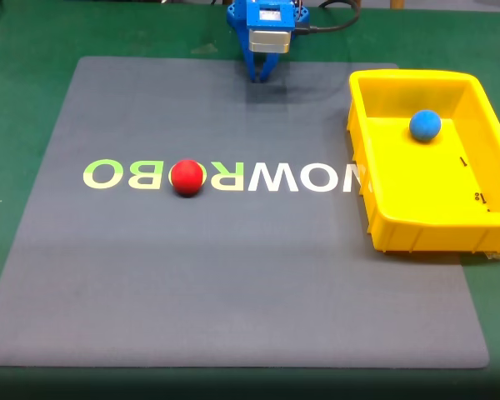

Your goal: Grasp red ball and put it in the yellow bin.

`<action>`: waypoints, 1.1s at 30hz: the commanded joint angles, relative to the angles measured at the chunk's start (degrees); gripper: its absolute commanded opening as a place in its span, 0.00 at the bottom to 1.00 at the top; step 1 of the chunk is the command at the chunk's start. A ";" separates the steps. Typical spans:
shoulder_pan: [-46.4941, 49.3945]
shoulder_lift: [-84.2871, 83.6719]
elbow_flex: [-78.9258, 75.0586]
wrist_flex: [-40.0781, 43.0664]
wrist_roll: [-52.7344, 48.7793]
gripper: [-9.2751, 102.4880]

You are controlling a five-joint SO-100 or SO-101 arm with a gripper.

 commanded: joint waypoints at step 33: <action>3.87 -2.11 -2.99 -10.20 -2.99 0.43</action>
